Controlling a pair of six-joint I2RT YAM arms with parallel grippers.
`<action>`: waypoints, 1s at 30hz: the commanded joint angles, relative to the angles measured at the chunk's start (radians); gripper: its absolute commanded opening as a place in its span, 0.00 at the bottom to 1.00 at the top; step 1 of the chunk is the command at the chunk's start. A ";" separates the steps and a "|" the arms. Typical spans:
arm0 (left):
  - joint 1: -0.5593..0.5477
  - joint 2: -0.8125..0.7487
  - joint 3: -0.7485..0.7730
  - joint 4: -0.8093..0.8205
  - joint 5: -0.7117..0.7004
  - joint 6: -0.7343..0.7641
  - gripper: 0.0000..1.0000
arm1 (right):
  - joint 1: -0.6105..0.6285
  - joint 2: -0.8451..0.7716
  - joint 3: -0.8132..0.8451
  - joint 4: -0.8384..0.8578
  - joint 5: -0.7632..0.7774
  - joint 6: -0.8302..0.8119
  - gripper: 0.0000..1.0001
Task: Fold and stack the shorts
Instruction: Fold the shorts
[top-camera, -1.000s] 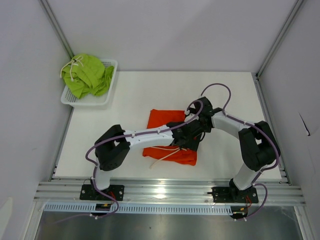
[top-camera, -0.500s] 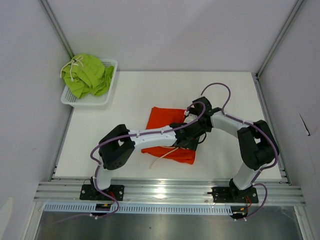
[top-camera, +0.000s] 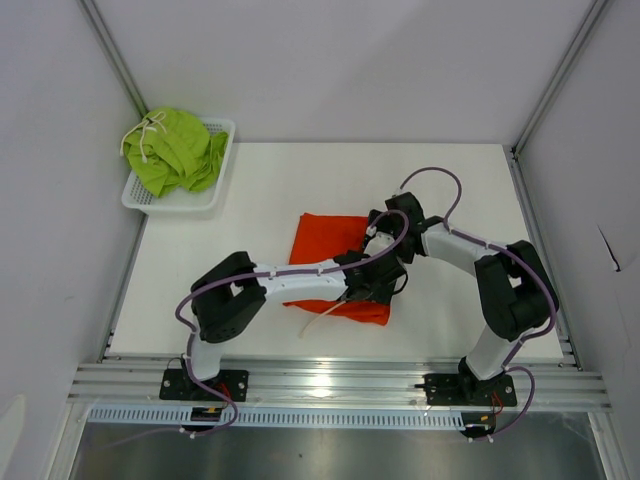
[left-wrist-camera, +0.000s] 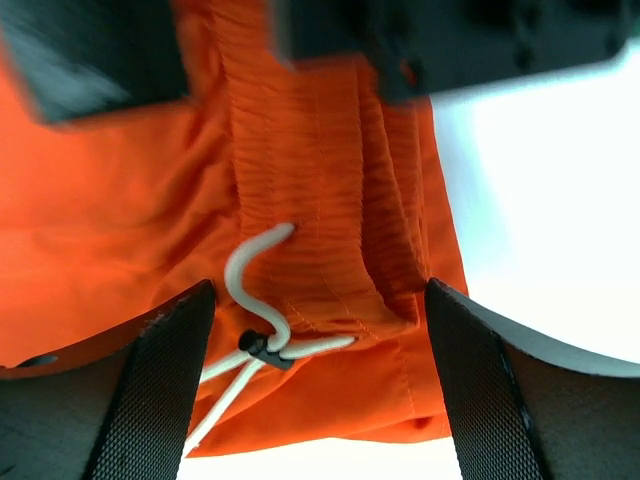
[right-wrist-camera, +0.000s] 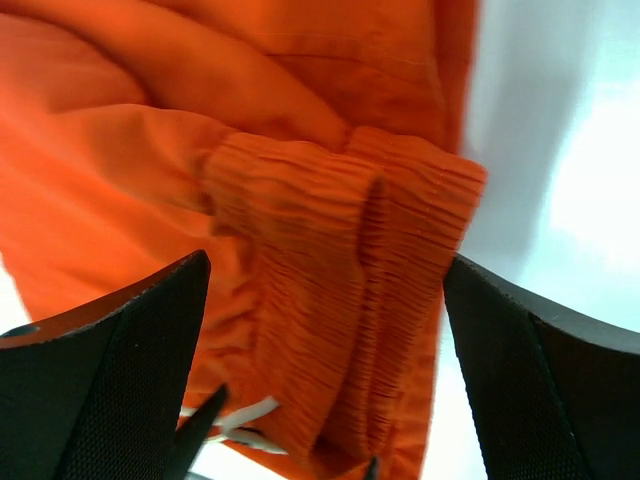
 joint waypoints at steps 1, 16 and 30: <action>-0.031 -0.083 -0.045 0.081 0.035 0.044 0.87 | 0.001 -0.052 -0.010 0.097 -0.075 0.043 0.98; -0.029 -0.350 -0.178 0.189 0.019 0.049 0.90 | 0.003 -0.036 0.041 0.025 -0.064 0.004 0.99; -0.020 -0.735 -0.287 0.097 0.048 0.026 0.91 | 0.085 0.030 0.139 -0.081 0.199 -0.042 0.99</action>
